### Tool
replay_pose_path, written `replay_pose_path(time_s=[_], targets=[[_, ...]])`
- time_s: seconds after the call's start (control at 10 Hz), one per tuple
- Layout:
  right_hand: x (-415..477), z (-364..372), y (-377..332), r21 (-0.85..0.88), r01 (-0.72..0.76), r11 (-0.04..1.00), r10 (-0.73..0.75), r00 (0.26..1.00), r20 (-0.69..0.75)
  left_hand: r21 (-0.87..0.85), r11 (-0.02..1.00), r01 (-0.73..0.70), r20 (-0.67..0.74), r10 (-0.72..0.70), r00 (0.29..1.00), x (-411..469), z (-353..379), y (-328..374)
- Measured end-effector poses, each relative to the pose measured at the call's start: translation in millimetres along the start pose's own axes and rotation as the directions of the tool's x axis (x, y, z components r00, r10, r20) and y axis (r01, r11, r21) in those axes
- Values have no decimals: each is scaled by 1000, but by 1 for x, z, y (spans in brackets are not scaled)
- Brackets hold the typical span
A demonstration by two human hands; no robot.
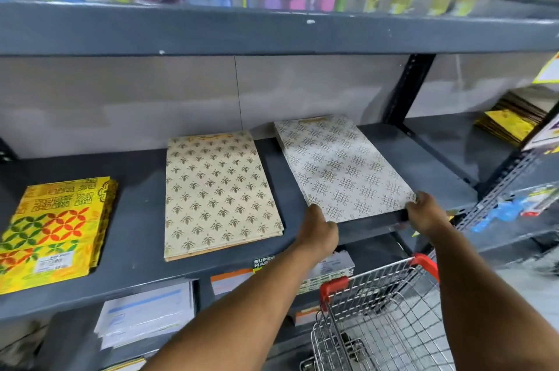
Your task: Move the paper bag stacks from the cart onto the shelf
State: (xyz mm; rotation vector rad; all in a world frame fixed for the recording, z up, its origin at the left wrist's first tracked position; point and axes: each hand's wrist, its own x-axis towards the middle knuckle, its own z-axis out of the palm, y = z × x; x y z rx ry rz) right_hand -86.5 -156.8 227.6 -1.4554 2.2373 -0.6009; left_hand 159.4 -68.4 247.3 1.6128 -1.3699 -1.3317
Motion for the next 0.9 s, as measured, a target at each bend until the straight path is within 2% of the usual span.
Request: replay_pose_path(time_s=[0.1, 0.2, 0.3, 0.4, 0.6, 0.8, 0.9], targets=[[3, 2, 2, -21, 5, 1000, -5, 1000, -5, 35, 999, -2, -16, 3, 1000, 3, 2, -2], [6, 4, 5, -51, 44, 998, -46, 998, -34, 94, 995, -25, -85, 33, 996, 9, 6, -6], [7, 7, 8, -77, 66, 995, -73, 994, -83, 160, 987, -25, -225, 61, 972, 16, 6, -8], [7, 10, 8, -81, 72, 994, -81, 989, -120, 212, 977, -4, -266, 62, 962, 21, 1, -11], [7, 13, 5, -76, 63, 995, -76, 980, -182, 285, 958, -22, -279, 105, 954, 27, -5, -11], [6, 12, 2, -38, 61, 997, -67, 979, -191, 241, 970, -38, -242, 98, 965, 25, -6, -11], [-9, 7, -10, -144, 121, 982, -163, 930, -329, 340, 935, -106, -241, 195, 951, 13, -3, -4]])
